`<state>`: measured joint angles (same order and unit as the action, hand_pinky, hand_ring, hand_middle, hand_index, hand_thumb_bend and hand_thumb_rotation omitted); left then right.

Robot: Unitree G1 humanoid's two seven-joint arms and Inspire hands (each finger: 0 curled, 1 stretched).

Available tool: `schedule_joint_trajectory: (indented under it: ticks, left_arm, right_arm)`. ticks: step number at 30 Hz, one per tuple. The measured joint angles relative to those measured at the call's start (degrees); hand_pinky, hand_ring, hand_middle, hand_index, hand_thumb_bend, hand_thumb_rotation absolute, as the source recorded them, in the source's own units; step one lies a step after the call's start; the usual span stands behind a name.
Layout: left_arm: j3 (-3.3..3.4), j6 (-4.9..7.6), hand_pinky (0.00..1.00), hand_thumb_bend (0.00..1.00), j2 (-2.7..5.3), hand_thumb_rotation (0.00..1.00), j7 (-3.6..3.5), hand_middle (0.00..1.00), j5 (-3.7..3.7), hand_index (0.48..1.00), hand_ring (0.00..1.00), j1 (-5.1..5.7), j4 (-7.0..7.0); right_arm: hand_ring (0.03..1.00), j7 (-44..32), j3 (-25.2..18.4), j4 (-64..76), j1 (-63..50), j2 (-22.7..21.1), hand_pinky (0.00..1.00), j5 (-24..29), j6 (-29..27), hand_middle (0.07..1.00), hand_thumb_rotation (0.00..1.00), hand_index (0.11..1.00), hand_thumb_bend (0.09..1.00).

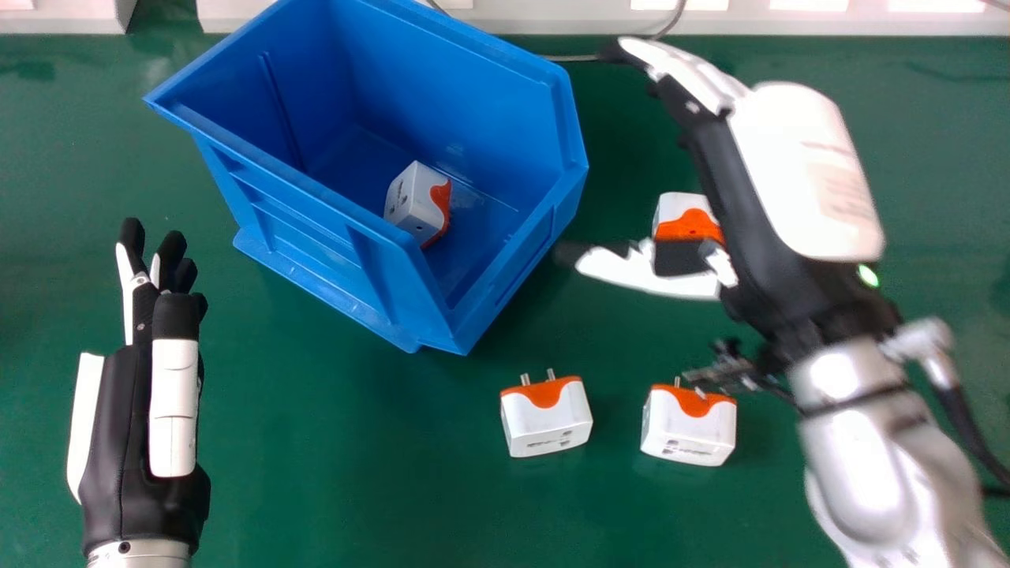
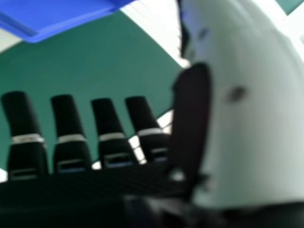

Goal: Pick all objects and put in blue box

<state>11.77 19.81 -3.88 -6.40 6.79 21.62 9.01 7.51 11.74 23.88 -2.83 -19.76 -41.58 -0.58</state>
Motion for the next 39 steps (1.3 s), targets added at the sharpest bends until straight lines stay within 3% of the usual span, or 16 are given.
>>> schedule_joint_trajectory:
  ticks: [5,9,14,24,28,32,34,39]
  left_arm:
    - [0.06,0.05,1.00,0.89,-0.11,0.99,-0.02,1.00,-0.01,1.000,1.00,-0.10,-0.19]
    - [0.09,0.06,1.00,0.88,-0.72,1.00,-0.39,1.00,-0.02,1.000,1.00,-0.35,-0.46]
    - [0.19,0.08,1.00,0.88,-0.91,0.99,-0.56,1.00,0.03,1.000,1.00,-0.50,-0.58]
    - [0.26,0.25,1.00,0.88,-1.15,1.00,-0.74,1.00,-0.03,1.000,1.00,-0.58,-0.58]
    - [0.34,0.25,1.00,0.89,-1.14,1.00,-0.70,1.00,-0.03,1.000,1.00,-0.61,-0.56]
    - [0.43,0.23,1.00,0.89,-1.14,1.00,-0.13,1.00,-0.14,1.000,1.00,-0.59,-0.50]
    - [0.52,0.21,1.00,0.89,-1.15,1.00,0.18,1.00,-0.13,1.000,1.00,-0.54,-0.46]
    - [0.55,0.20,1.00,0.88,-1.22,1.00,0.16,1.00,-0.11,1.000,1.00,-0.52,-0.40]
  right_arm:
    - [0.760,-0.5,-3.0,0.7,-7.2,-1.1,0.61,1.0,-1.4,0.813,0.31,0.800,0.578]
    - [0.761,-0.4,-3.4,-0.7,-10.6,-1.7,0.63,0.5,-3.1,0.807,0.30,0.796,0.595]
    - [0.765,-0.2,-4.1,-4.3,-13.1,-2.9,0.64,0.5,-6.1,0.810,0.31,0.795,0.600]
    - [0.773,1.6,-4.4,-13.8,-14.0,-5.2,0.66,-0.1,-11.6,0.815,0.42,0.798,0.618]
    - [0.799,2.7,-4.0,-17.8,-13.3,-5.4,0.68,-1.7,-12.4,0.834,0.45,0.806,0.636]
    - [0.848,3.8,-2.8,-22.3,-11.4,-5.9,0.72,-4.4,-12.6,0.877,0.51,0.848,0.627]
    - [0.868,3.8,-2.4,-24.0,-10.4,-6.2,0.74,-6.0,-12.2,0.893,0.50,0.863,0.624]
    - [0.880,3.9,-1.3,-28.0,-7.5,-6.9,0.76,-7.3,-11.1,0.908,0.48,0.874,0.610]
